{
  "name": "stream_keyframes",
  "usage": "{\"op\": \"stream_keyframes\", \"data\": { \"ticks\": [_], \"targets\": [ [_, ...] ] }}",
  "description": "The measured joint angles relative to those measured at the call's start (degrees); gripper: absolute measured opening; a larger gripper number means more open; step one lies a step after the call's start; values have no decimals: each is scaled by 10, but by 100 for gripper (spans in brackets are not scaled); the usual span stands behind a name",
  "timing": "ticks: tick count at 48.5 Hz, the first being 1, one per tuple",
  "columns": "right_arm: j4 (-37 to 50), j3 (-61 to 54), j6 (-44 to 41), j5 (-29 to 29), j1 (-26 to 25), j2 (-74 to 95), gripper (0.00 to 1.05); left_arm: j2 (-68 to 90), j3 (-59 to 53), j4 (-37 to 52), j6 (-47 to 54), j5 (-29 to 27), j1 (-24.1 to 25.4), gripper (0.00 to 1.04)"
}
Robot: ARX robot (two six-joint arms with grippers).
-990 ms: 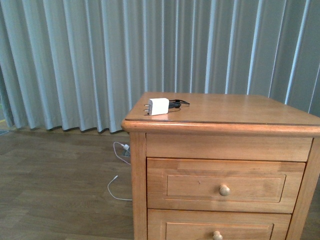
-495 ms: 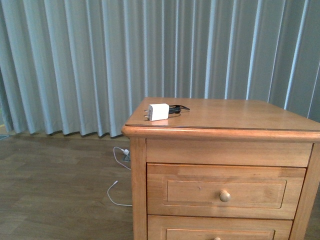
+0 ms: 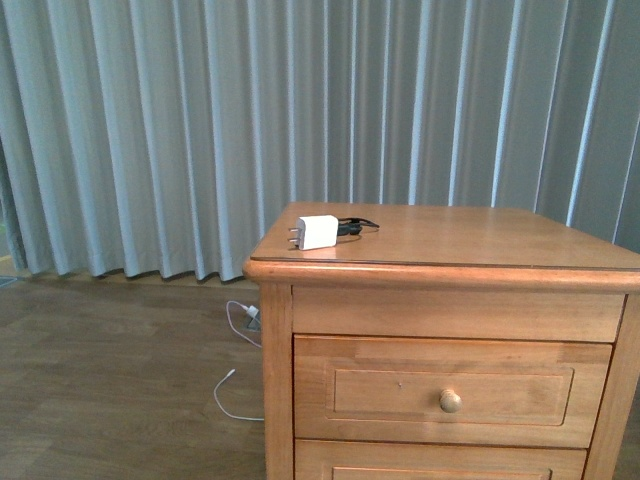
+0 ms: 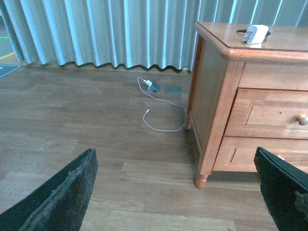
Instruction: Put charger into drawer
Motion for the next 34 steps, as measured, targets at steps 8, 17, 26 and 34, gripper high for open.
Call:
{"op": "stream_keyframes", "data": {
  "ticks": [8,17,26,34],
  "targets": [
    [0,0,0,0,0,0,97,0,0,0,0,0,0,99],
    [0,0,0,0,0,0,97,0,0,0,0,0,0,99],
    [-5,0,-4,27,9,3,97,0,0,0,0,0,0,99],
    [-20,9,-8,148,60,54,97,0,0,0,0,0,0,99]
  ]
}}
